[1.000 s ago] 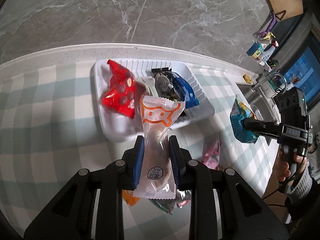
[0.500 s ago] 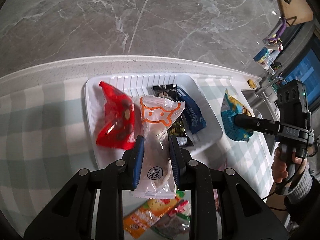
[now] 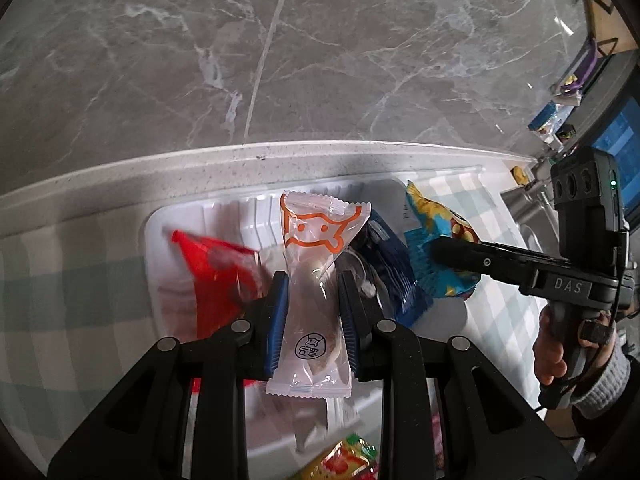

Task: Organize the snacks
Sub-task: 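Carry both packets over the white tray and open both grippers to drop them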

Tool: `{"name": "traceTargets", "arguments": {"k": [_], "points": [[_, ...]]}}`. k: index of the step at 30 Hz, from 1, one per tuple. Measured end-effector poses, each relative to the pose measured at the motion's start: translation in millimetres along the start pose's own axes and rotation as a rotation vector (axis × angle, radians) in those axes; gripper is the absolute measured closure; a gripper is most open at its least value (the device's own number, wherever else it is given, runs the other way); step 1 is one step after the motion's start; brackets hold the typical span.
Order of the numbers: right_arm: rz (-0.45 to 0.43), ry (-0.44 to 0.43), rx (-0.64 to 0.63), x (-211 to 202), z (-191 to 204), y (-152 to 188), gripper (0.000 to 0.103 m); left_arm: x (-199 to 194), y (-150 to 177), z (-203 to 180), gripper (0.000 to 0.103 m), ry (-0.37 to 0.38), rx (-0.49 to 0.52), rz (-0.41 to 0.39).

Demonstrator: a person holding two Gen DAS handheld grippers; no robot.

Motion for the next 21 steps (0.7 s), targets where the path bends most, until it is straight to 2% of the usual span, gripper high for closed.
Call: {"name": "traceTargets", "arguments": {"k": [7, 10, 13, 21], "points": [[0.009, 0.08, -0.048, 20, 3, -12, 0.065, 26, -13, 3, 0.079, -0.053, 0.028, 0.017], [0.007, 0.103, -0.063, 24, 3, -12, 0.064, 36, -15, 2, 0.078, -0.1, 0.054, 0.028], [-0.007, 0.123, -0.083, 21, 5, -11, 0.057, 41, -14, -1, 0.078, -0.123, 0.073, 0.029], [-0.031, 0.138, -0.095, 2, 9, -2, 0.056, 21, -5, -6, 0.075, -0.131, 0.079, -0.005]]}}
Point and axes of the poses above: each gripper's, at about its wrist camera, not at the fingertips, and x roughly the way its jaws point, z to its left, y to its underside, the point moved 1 cm from there along x, roughly the way its jaws point, and after that the axes turned 2 degrees about y, right-handed, at the moved point
